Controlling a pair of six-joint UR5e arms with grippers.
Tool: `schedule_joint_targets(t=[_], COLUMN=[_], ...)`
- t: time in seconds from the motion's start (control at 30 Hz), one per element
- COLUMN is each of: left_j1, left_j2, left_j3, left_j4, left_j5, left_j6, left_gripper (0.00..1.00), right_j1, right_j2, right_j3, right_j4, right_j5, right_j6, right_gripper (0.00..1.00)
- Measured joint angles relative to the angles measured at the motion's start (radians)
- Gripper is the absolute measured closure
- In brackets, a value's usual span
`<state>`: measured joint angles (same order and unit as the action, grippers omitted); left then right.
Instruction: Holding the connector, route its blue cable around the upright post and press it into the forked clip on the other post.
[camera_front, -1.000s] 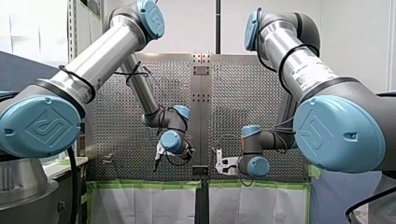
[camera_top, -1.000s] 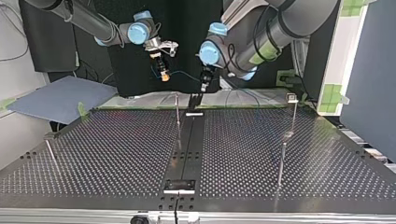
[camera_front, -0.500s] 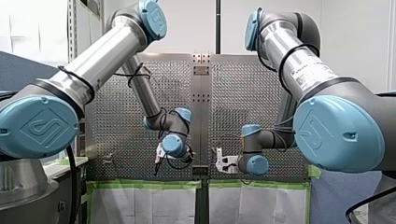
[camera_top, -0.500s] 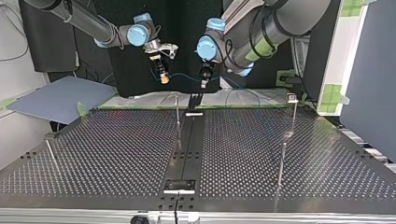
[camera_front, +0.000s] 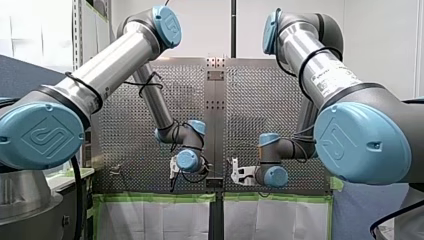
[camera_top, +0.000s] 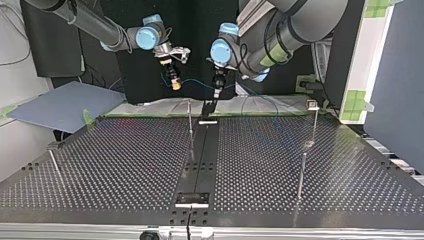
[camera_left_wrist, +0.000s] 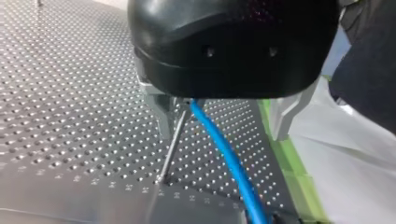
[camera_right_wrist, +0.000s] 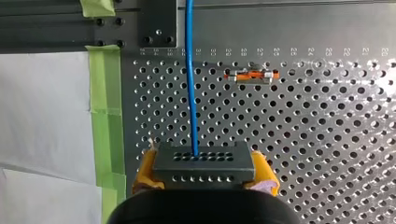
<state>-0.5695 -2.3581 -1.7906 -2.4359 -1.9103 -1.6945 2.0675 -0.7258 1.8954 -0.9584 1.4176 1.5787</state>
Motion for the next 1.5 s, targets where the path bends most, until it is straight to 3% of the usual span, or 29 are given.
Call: schedule_joint_targets(t=[0.33, 0.4, 0.47, 0.5, 0.53, 0.57, 0.6, 0.63, 0.67, 1.17, 1.33, 1.5], left_j1=[0.003, 0.003, 0.003, 0.003, 0.003, 0.003, 0.003, 0.003, 0.003, -0.001, -0.005, -0.017], left_j2=[0.000, -0.001, 0.000, 0.000, 0.000, 0.000, 0.000, 0.000, 0.000, 0.000, 0.000, 0.000], left_j3=[0.001, 0.001, 0.001, 0.001, 0.001, 0.001, 0.001, 0.001, 0.001, 0.001, 0.001, 0.001], left_j4=[0.026, 0.027, 0.030, 0.031, 0.032, 0.033, 0.033, 0.034, 0.034, 0.037, 0.037, 0.038], left_j5=[-0.018, -0.024, -0.029, -0.030, -0.032, -0.033, -0.034, -0.035, -0.036, -0.030, -0.031, -0.031], left_j6=[-0.039, -0.039, -0.034, -0.032, -0.031, -0.030, -0.029, -0.029, -0.028, -0.016, 0.015, 0.026], left_gripper=[0.01, 0.06, 0.40, 0.40, 0.55, 0.81, 0.81, 0.97, 1.00, 1.00, 1.00, 1.00], right_j1=[0.000, 0.000, 0.000, 0.000, 0.001, 0.000, 0.001, 0.000, 0.000, -0.004, -0.016, -0.031], right_j2=[0.000, 0.000, 0.001, 0.001, 0.001, 0.001, 0.001, 0.001, 0.001, 0.000, -0.004, -0.006], right_j3=[0.000, 0.000, 0.000, 0.000, 0.000, 0.000, 0.000, 0.000, 0.000, 0.000, -0.002, -0.006], right_j4=[0.001, 0.001, 0.001, 0.002, 0.002, 0.002, 0.002, 0.002, 0.002, 0.002, -0.001, -0.002], right_j5=[-0.011, -0.012, -0.012, -0.012, -0.012, -0.012, -0.012, -0.012, -0.012, -0.002, 0.022, 0.027], right_j6=[0.002, 0.002, 0.002, 0.002, 0.002, 0.002, 0.002, 0.002, 0.002, 0.004, 0.011, 0.024], right_gripper=[1.00, 1.00, 1.00, 1.00, 1.00, 1.00, 1.00, 1.00, 1.00, 1.00, 1.00, 1.00])
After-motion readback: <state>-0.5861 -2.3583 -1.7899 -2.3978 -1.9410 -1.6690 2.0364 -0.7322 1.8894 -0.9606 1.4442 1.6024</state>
